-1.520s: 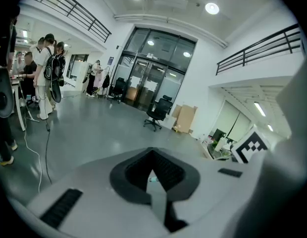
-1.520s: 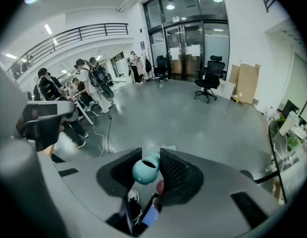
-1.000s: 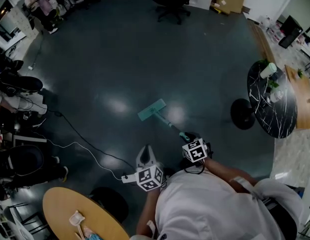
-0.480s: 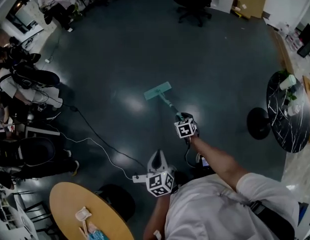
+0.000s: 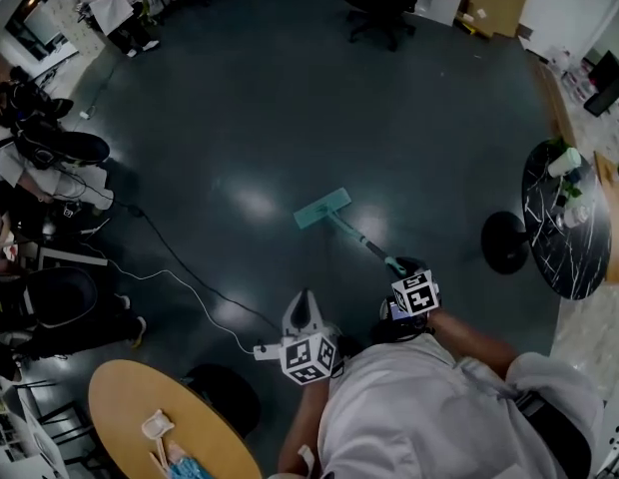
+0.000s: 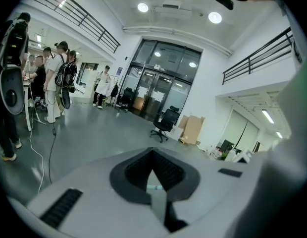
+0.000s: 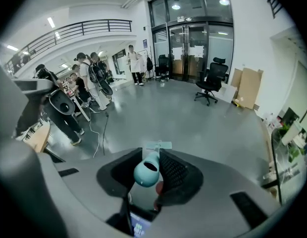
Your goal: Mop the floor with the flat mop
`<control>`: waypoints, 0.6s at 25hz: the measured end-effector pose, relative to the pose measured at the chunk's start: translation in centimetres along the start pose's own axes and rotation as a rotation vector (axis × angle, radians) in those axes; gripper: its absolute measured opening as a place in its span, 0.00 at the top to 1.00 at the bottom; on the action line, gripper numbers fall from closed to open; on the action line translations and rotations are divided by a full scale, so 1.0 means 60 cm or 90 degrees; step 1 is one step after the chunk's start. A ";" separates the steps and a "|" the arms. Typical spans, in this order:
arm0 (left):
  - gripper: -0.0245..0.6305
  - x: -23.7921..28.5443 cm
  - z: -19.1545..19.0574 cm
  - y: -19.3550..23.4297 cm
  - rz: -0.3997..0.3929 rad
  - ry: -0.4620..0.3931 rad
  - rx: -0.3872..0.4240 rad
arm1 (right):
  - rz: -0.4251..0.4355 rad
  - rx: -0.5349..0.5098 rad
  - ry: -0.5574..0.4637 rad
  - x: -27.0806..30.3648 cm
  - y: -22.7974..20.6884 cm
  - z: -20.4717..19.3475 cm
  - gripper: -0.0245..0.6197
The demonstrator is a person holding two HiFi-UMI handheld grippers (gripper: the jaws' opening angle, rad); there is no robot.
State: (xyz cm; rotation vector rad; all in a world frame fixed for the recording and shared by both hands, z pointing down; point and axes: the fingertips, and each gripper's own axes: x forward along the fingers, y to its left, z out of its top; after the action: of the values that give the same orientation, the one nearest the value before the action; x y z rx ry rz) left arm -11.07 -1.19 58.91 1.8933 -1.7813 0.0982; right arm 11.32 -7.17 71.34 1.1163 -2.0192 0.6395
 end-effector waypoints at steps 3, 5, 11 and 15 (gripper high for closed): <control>0.96 0.001 0.007 -0.005 -0.014 -0.004 0.000 | 0.006 0.012 0.012 -0.094 0.002 -0.034 0.79; 0.96 0.002 0.011 -0.009 -0.022 -0.009 0.003 | 0.006 0.019 0.022 -0.131 0.001 -0.051 0.79; 0.96 0.011 -0.001 -0.018 -0.030 -0.002 -0.006 | -0.003 0.026 0.028 -0.108 -0.016 -0.082 0.79; 0.96 0.008 -0.004 -0.017 -0.029 0.002 -0.010 | -0.006 0.024 0.005 -0.013 -0.005 -0.058 0.79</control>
State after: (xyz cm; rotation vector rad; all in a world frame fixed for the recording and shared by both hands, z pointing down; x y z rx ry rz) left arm -9.97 -1.54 58.99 1.9201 -1.7314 0.0715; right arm 13.08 -4.44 72.89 1.1437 -2.0018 0.6781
